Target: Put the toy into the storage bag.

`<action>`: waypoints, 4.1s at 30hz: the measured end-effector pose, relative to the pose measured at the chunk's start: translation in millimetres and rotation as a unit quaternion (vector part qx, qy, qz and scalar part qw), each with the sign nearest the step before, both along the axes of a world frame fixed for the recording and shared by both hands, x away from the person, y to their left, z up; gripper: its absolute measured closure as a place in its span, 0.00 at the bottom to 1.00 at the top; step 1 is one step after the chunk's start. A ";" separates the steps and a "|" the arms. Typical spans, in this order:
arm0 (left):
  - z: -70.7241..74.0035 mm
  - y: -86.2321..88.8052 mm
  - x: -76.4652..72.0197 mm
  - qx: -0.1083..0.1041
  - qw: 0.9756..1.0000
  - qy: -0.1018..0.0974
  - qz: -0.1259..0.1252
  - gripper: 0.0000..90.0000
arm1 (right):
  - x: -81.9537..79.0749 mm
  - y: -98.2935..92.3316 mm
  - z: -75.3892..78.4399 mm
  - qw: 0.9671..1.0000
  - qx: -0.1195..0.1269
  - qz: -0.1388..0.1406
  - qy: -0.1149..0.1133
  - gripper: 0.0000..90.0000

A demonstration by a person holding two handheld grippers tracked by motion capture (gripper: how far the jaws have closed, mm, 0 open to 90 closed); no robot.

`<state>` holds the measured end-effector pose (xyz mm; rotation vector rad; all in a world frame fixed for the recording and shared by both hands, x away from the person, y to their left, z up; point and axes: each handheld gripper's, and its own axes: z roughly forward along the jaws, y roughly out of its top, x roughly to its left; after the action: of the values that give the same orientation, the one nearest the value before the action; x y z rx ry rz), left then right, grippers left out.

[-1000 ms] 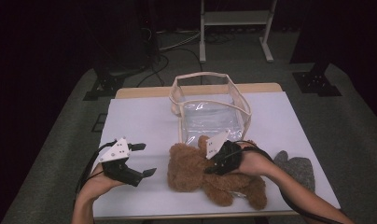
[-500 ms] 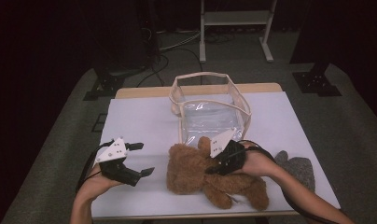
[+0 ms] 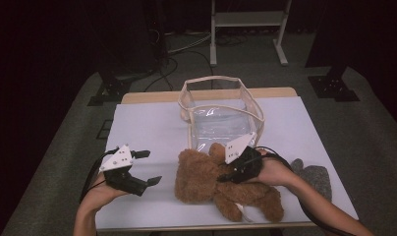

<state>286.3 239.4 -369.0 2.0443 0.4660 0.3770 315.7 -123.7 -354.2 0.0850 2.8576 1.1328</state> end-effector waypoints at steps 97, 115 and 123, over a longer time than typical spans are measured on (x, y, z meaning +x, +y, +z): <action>-3.6 11.4 3.9 -0.013 1.000 0.008 0.011 0.10 | 24.5 6.6 103.4 0.981 0.186 -0.053 0.009 0.79; -4.4 13.4 6.4 -0.016 1.000 0.010 0.012 0.10 | 82.7 26.4 216.7 0.974 0.204 -0.091 -0.026 0.79; -6.1 14.0 7.2 -0.012 1.000 0.012 0.010 0.10 | 106.5 34.0 246.3 0.971 0.210 -0.110 -0.040 0.79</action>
<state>293.5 253.4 -375.0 2.0239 0.5048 0.3579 422.2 -89.7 -107.9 0.3566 2.4178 1.6226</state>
